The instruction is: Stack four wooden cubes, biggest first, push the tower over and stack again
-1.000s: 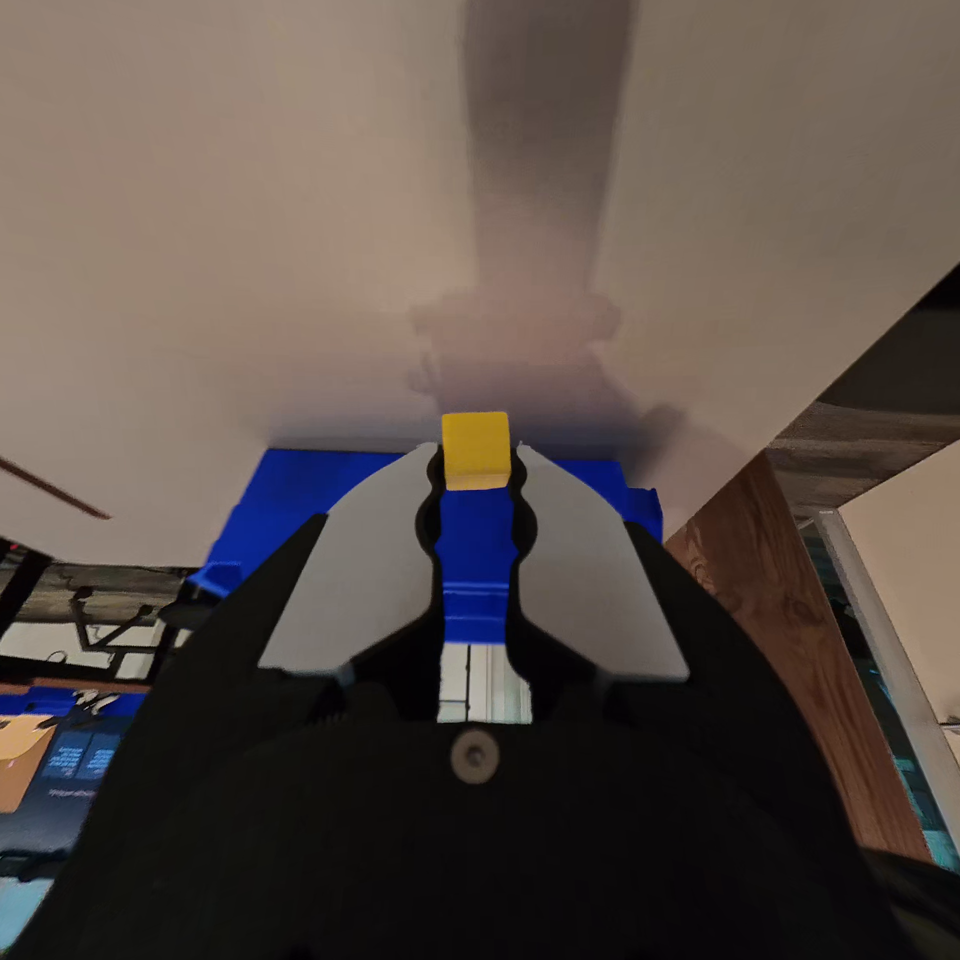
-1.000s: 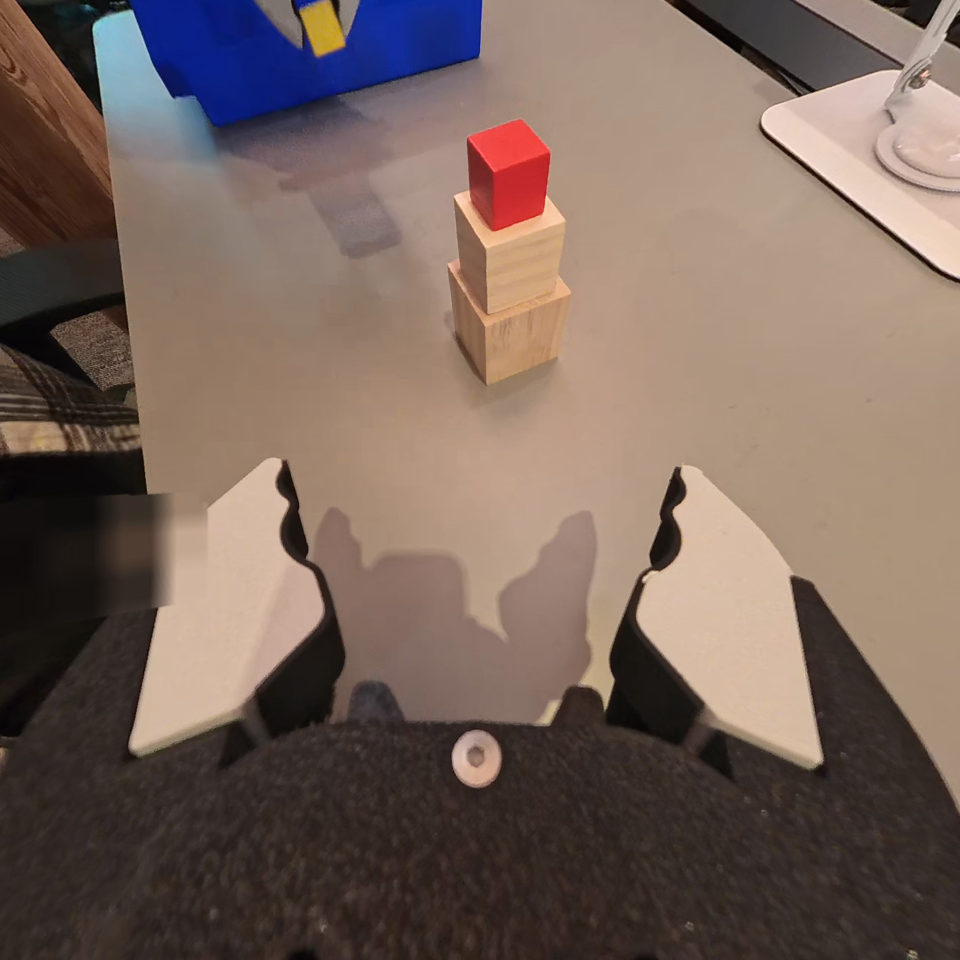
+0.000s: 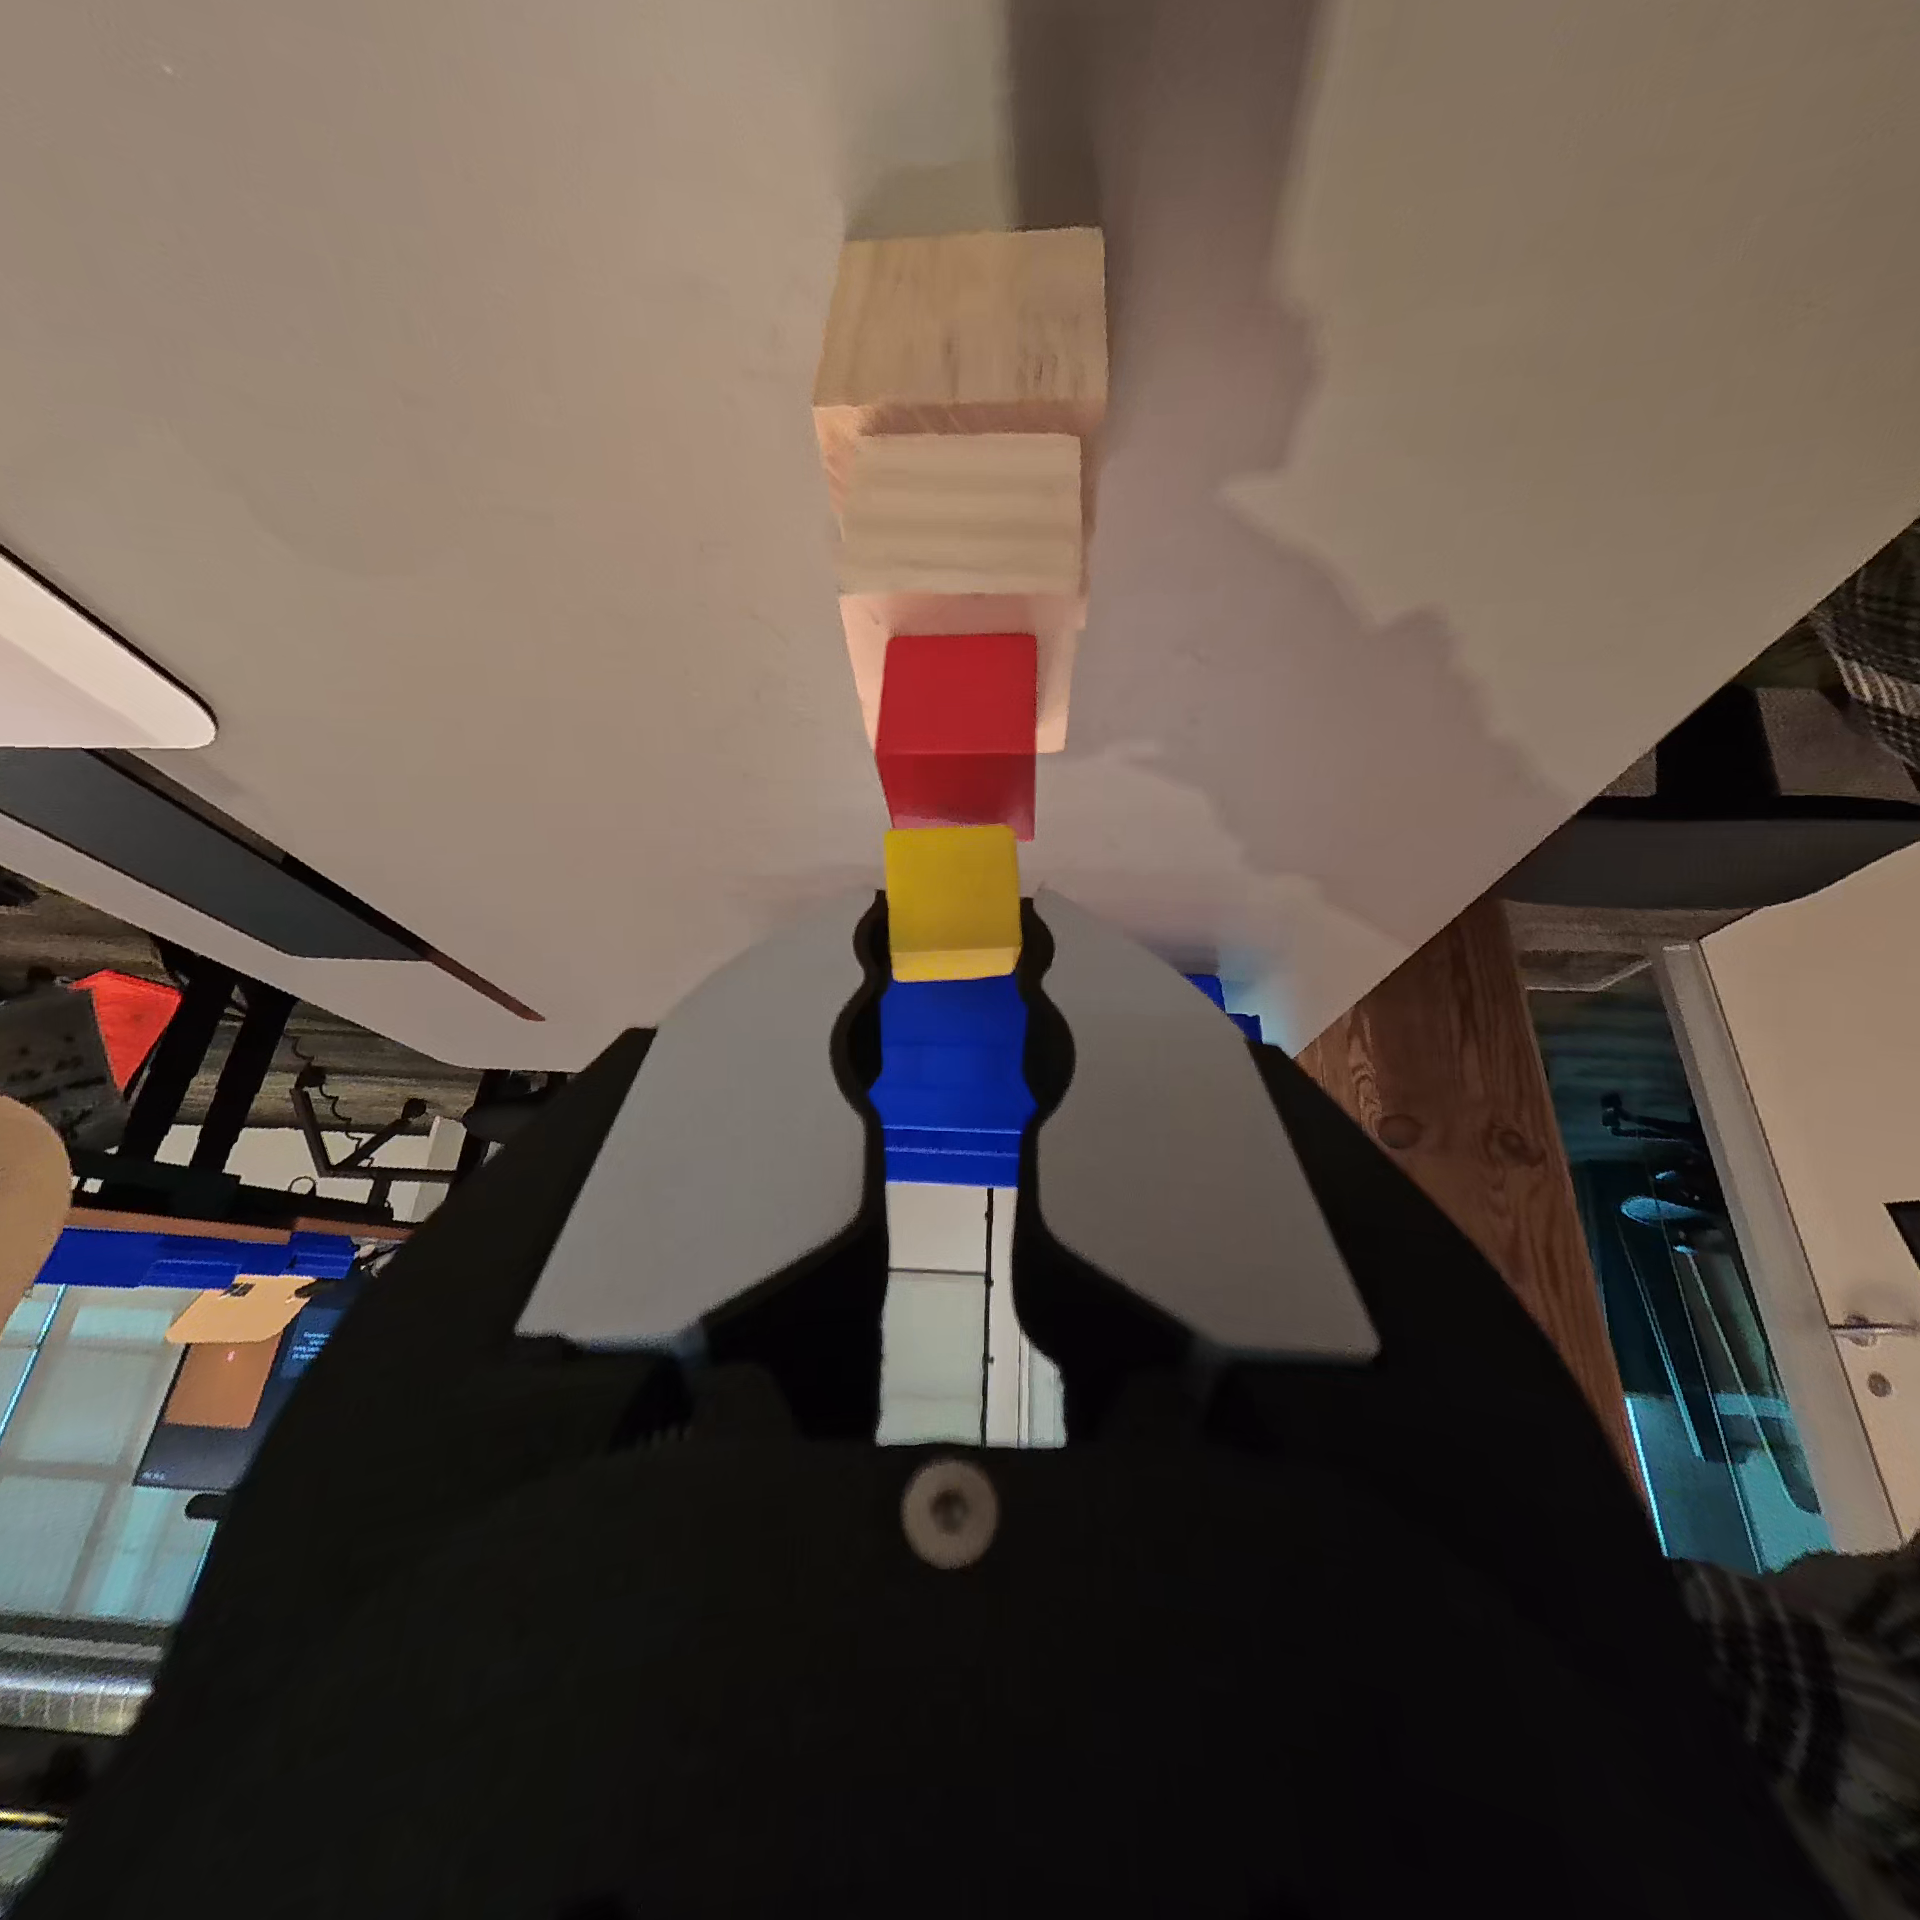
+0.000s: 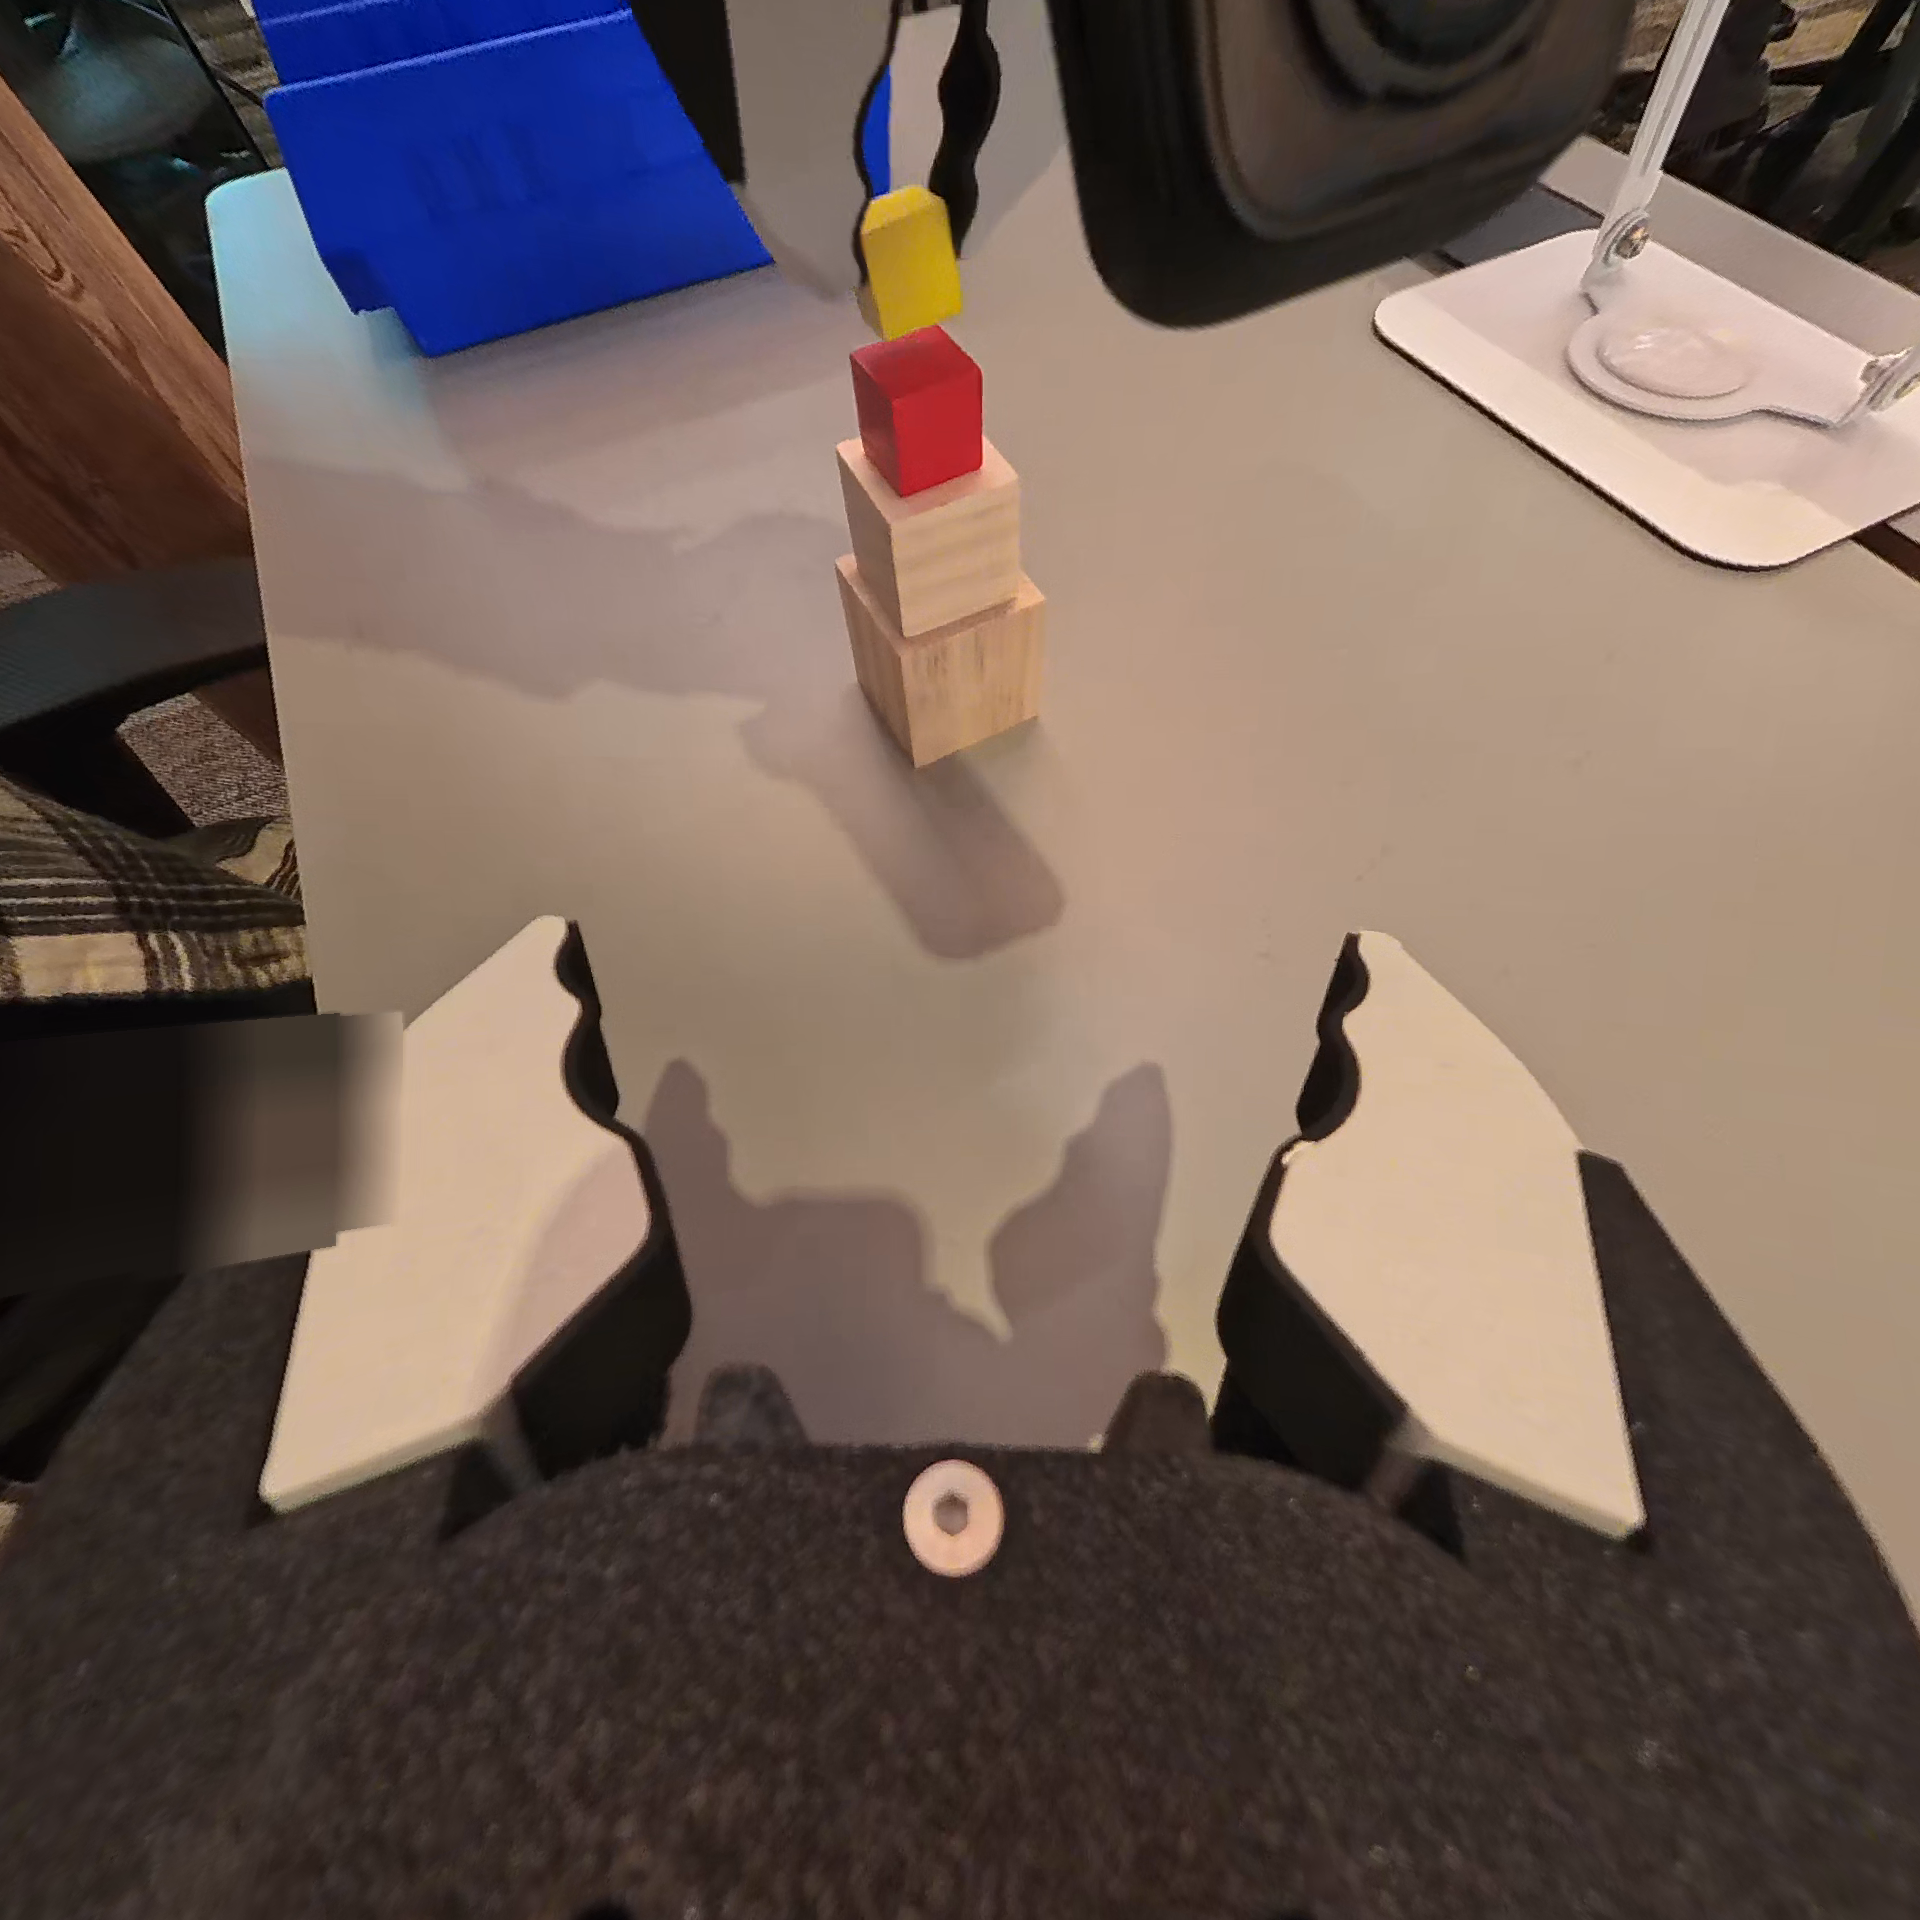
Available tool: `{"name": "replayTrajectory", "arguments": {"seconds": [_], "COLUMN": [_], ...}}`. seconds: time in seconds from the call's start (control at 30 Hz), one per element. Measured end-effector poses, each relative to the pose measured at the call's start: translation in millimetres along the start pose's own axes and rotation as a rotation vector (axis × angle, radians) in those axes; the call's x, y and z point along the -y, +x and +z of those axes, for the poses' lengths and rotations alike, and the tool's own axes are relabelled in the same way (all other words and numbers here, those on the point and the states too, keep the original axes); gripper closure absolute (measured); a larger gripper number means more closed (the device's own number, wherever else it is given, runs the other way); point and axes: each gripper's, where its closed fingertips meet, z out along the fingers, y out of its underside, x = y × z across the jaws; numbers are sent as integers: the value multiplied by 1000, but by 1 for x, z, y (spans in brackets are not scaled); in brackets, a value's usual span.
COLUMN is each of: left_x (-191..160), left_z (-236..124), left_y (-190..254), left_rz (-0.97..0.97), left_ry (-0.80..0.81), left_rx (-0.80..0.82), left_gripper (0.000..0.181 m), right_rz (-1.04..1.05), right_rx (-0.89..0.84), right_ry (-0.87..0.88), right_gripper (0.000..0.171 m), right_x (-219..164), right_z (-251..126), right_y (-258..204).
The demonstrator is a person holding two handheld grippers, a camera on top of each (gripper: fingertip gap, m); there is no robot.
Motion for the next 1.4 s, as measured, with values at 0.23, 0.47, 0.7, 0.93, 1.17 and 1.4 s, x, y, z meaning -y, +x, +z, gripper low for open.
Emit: {"name": "replayTrajectory", "arguments": {"seconds": [0.23,0.47,0.7,0.93,1.17,1.4], "left_x": [4,6,7,9,9,10], "left_z": [-2,2,3,4,4,4], "left_y": [0,0,2,1,1,0], "left_rz": [6,11,20,11,-8,-32], "left_ry": [-5,-25,-29,-29,-30,-21], "left_rx": [-3,0,-7,-13,-26,-50], "left_gripper": [159,159,159,159,159,157], "right_rz": [4,3,2,0,0,1], "right_rx": [-2,-1,0,1,3,5], "right_ry": [10,12,10,9,9,8], "right_gripper": [43,43,43,43,43,43], "right_x": [1,1,1,1,1,1], "right_z": [-3,-4,-3,-2,-2,-2], "right_y": [2,1,1,0,-1,-1]}}
